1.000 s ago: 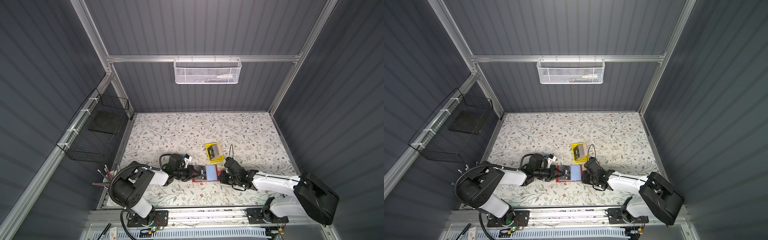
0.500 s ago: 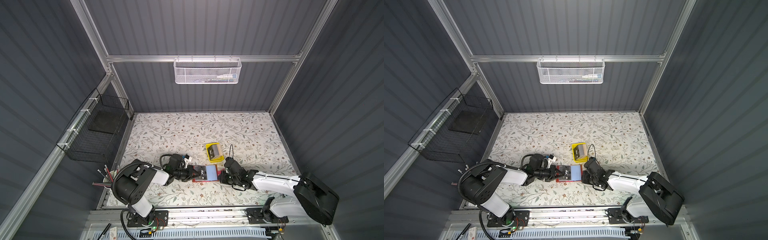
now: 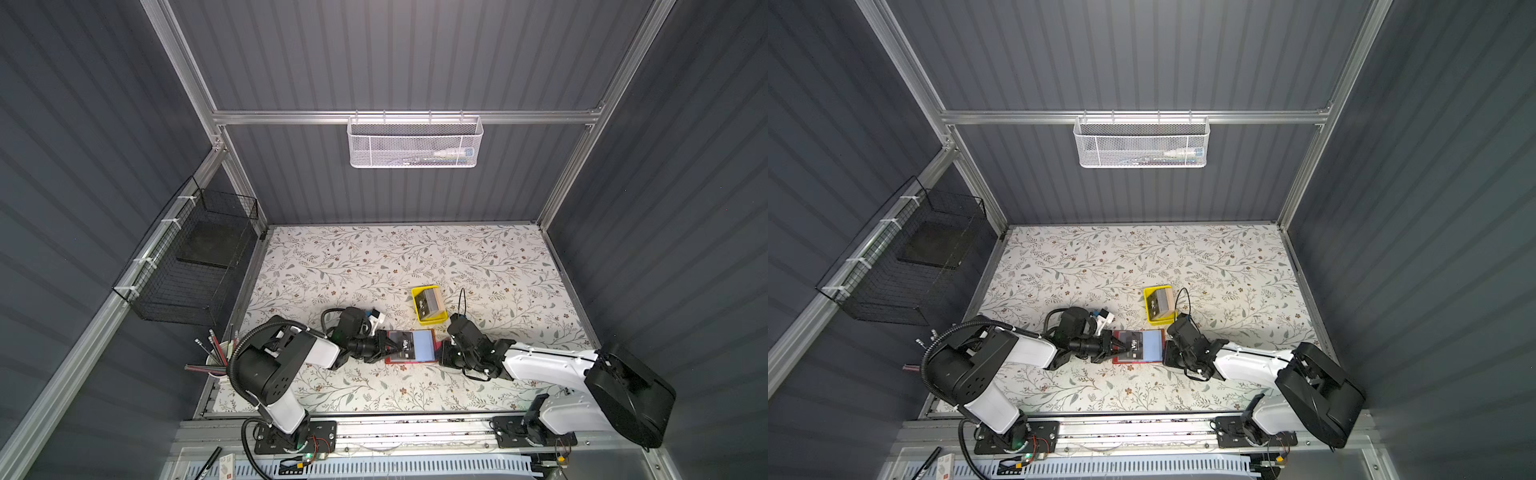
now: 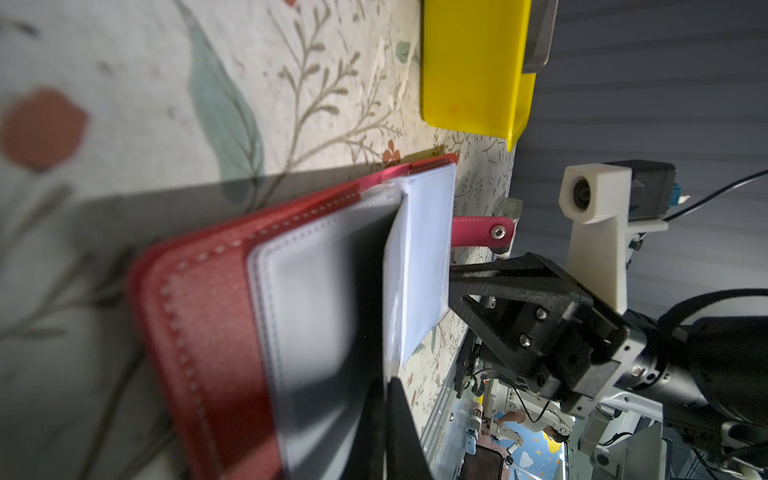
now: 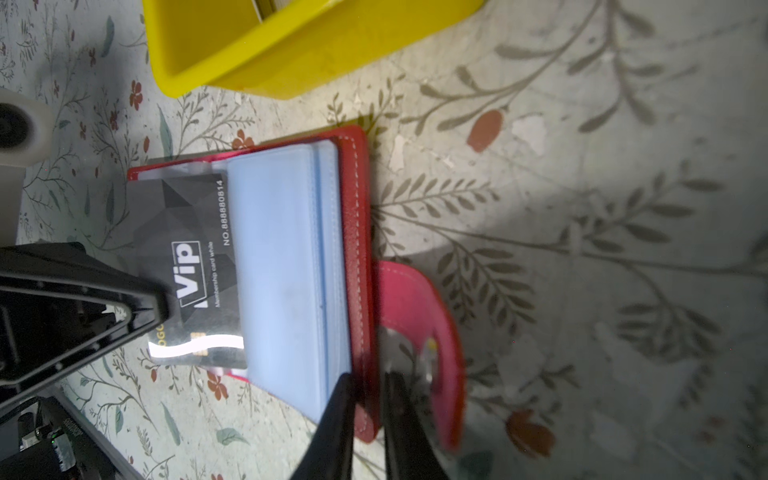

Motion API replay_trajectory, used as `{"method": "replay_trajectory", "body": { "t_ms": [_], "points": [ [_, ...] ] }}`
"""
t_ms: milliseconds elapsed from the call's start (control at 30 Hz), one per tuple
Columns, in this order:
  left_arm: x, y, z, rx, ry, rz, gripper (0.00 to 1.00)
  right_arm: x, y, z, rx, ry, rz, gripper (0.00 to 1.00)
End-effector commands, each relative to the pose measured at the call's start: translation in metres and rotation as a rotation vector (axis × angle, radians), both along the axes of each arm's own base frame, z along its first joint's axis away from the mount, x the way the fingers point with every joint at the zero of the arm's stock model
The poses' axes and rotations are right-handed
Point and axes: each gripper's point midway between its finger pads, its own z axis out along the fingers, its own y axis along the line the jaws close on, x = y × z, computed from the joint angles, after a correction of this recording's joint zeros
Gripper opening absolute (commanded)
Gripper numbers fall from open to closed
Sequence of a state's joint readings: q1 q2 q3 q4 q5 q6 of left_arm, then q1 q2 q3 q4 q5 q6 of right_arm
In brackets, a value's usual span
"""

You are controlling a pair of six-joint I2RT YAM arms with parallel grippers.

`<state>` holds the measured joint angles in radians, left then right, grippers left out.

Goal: Put the credit cards into the card holder

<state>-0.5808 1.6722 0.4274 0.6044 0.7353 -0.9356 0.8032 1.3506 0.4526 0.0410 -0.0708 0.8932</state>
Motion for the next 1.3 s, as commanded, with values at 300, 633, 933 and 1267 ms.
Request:
{"method": "replay_trajectory", "body": {
  "t_ms": [300,633,933,1267],
  "points": [
    [0.0034,-0.0021,-0.0025,-0.007,0.023,0.003,0.00,-0.0065,-0.0126,-0.0147,-0.086,0.041,-0.002,0.18],
    [0.0034,-0.0036,-0.0039,-0.015,0.031,0.003,0.00,-0.0052,-0.0117,-0.0160,-0.096,0.043,-0.001,0.18],
    [0.0015,-0.0025,-0.0084,-0.008,0.043,0.006,0.00,-0.0056,-0.0115,-0.0170,-0.097,0.045,0.000,0.18],
    [0.0019,-0.0039,-0.0102,0.004,0.051,0.007,0.02,-0.0063,-0.0114,-0.0184,-0.102,0.047,0.002,0.17]
  ]
}}
